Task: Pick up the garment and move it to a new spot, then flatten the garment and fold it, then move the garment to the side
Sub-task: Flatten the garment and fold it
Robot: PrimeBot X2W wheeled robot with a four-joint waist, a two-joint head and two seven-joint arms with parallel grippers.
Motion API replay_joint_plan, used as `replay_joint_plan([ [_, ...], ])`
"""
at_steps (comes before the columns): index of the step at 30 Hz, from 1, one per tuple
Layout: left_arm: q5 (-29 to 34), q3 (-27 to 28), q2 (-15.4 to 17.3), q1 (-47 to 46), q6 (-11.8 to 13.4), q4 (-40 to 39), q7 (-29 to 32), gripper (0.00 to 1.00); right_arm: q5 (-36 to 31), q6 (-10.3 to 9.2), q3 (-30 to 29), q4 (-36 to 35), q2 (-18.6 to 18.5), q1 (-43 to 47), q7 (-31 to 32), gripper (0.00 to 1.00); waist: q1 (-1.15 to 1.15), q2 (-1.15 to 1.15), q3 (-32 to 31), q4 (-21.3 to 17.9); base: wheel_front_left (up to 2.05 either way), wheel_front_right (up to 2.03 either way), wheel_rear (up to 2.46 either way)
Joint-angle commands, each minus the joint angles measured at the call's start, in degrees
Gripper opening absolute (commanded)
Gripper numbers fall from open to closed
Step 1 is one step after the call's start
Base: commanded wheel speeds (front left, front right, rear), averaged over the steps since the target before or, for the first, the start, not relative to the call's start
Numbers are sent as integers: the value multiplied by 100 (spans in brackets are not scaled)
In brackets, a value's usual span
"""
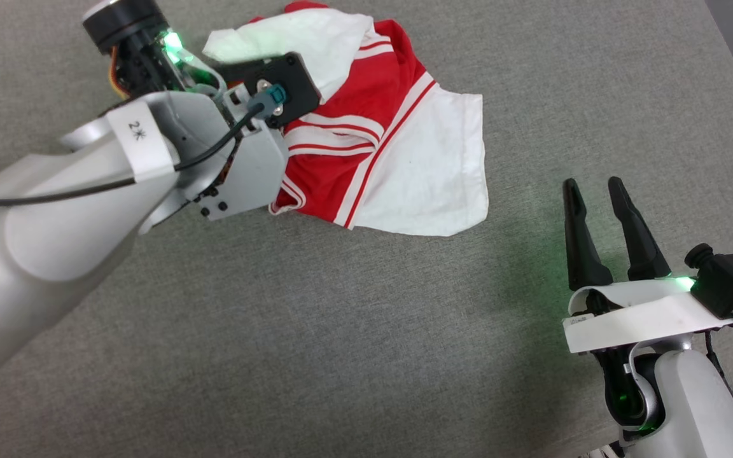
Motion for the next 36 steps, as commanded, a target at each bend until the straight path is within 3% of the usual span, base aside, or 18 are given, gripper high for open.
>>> replay_joint_plan([
  [1,-11,10,-17,-23,13,24,-51,0,1,-2,-47,-5,13,34,-26,100,0,0,-32,32,0,0,0],
  [8,-202,8,-106,-55,13,177,-330,0,-81,-2,-117,50,11,41,-26,100,0,0,-186,249,0,0,0],
  [14,-376,10,46,-5,13,255,-787,0,-265,-2,-313,85,11,195,-25,100,0,0,-432,685,0,0,0],
  [26,-842,10,788,688,13,235,-1314,0,-602,-2,-432,195,9,194,-26,100,0,0,-744,1529,0,0,0],
  [28,-1304,8,887,832,13,306,-1243,0,-645,-2,-439,220,9,232,-26,100,0,0,-766,1616,0,0,0],
  [30,-2201,16,958,915,14,444,-1055,0,-669,-2,-448,230,10,263,-26,100,0,0,-777,1682,0,0,0],
  [32,-3552,150,987,1107,13,642,-475,0,-683,-2,-446,244,10,294,-26,100,0,0,-789,1726,0,0,0],
  [36,-5094,370,1134,1213,13,1048,600,0,-720,-2,-407,242,10,252,-26,100,0,0,-766,1745,0,0,0],
])
